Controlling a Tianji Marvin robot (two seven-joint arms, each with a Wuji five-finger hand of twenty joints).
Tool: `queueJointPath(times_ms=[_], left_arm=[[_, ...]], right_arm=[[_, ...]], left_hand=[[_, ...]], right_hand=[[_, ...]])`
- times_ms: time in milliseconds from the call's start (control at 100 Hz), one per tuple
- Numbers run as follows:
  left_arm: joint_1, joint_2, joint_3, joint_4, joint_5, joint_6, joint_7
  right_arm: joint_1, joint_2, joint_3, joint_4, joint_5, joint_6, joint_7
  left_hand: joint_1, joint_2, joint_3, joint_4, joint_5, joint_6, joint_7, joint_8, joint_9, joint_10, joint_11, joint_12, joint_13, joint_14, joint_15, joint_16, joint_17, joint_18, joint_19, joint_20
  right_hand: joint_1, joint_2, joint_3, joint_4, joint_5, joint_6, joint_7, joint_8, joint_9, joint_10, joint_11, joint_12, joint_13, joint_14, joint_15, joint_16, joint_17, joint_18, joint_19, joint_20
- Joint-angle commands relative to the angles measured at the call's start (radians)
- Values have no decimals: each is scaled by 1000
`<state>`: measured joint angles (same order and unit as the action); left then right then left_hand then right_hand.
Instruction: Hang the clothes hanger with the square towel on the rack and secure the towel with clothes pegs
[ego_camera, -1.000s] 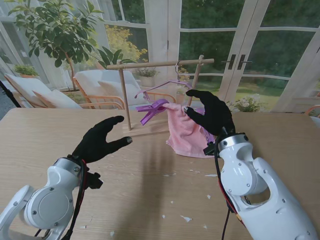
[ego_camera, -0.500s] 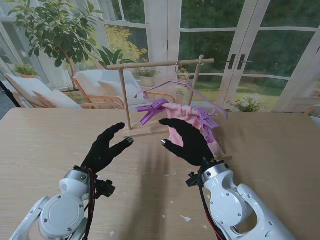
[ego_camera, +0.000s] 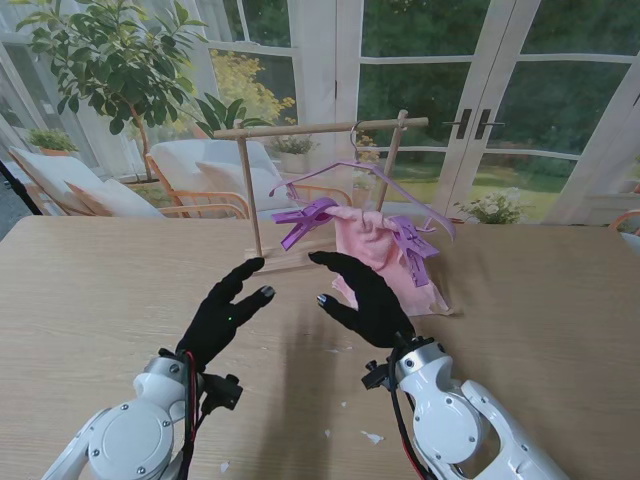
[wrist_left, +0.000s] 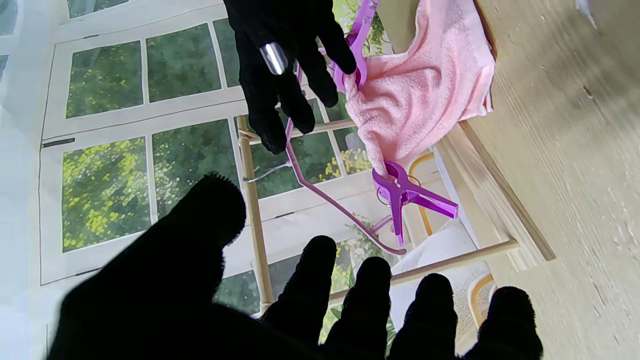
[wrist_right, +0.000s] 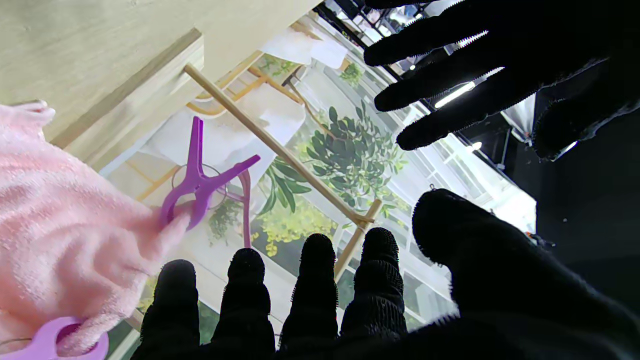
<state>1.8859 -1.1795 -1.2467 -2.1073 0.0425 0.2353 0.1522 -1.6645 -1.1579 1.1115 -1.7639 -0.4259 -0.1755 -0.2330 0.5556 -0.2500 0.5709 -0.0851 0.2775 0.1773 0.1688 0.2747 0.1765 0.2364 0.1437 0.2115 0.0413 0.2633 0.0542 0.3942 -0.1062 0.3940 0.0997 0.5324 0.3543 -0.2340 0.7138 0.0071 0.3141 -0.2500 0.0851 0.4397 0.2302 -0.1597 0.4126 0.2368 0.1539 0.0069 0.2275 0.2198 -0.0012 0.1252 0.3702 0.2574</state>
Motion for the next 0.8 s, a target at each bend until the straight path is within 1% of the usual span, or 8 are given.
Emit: queueJointPath(times_ms=[0,70,220,340,480,500,550,790], left_arm=[[6,-10,11,-2,-14,1,-10],[5,-10,19,-1,-15,-8,-6],[0,-8,29,3,-4,-14,-9],[-5,-8,30,6,-12,6,-17],[-10,-11,31,6,-20,16,-12],[-11,-11,32,5,-21,17,-12],[-11,-11,33,4,-25,21,-14],[-9,-12,35,2,-39,24,-14]], right_arm=[[8,-5,4,7,-21,-12,16],[13,-6,6,16,-23,-14,11],[20,-4,1,25,-19,-30,21],[23,-1,-7,26,-31,-37,28],[24,-2,-9,32,-44,-41,20],[25,-2,-9,33,-43,-43,19],[26,-3,-10,35,-37,-45,19],[20,-6,-17,32,-24,-39,11]], left_hand=[[27,20,-25,13,-21,-36,14,-5,-19,-59,-14,2,-26,-34,-14,-11,5,-48,-25,-19],[31,22,-29,14,-21,-36,20,-5,-18,-59,-15,4,-26,-35,-14,-13,5,-48,-26,-24],[38,26,-38,17,-20,-32,27,-8,-21,-30,-18,6,-26,-34,-13,-15,5,-47,-25,-31],[48,24,-39,19,-19,-27,28,-10,-17,-57,-15,7,-26,-36,-13,-16,5,-50,-26,-36],[52,23,-38,20,-17,-26,29,-13,-17,-56,-15,7,-26,-37,-14,-18,6,-52,-28,-45],[52,22,-39,20,-16,-24,29,-13,-21,-33,-18,6,-26,-36,-14,-18,7,-52,-29,-46],[50,23,-39,20,-16,-26,29,-14,-17,-56,-16,7,-26,-37,-14,-19,7,-52,-29,-48],[50,27,-42,19,-15,-32,30,-16,-17,-56,-14,8,-26,-39,-14,-21,8,-54,-29,-57]], right_hand=[[-6,-2,40,62,-20,-46,-28,15,-27,-36,-23,-13,-30,-48,-20,-9,-21,-37,-34,393],[-27,-14,29,58,-24,-40,-32,19,-28,-33,-26,-14,-32,-46,-23,-9,-24,-36,-36,393],[-82,18,-105,-20,-48,-25,-51,49,-28,-27,-64,-29,-35,-43,-48,-5,-36,-36,-36,403],[-83,38,-165,-22,-55,-21,-58,60,-29,-25,-71,-31,-37,-43,-51,-1,-38,-33,-39,403],[-88,46,-177,-21,-53,-19,-59,63,-28,-20,-68,-30,-37,-41,-51,1,-38,-31,-40,404],[-88,48,-178,-21,-51,-19,-59,64,-28,-21,-68,-30,-37,-42,-51,1,-38,-31,-40,404],[-88,56,-181,-20,-49,-19,-59,65,-27,-19,-67,-29,-36,-42,-51,1,-38,-30,-40,404],[-79,87,-203,-20,-47,-19,-63,67,-28,-16,-63,-27,-34,-43,-50,3,-39,-30,-40,406]])
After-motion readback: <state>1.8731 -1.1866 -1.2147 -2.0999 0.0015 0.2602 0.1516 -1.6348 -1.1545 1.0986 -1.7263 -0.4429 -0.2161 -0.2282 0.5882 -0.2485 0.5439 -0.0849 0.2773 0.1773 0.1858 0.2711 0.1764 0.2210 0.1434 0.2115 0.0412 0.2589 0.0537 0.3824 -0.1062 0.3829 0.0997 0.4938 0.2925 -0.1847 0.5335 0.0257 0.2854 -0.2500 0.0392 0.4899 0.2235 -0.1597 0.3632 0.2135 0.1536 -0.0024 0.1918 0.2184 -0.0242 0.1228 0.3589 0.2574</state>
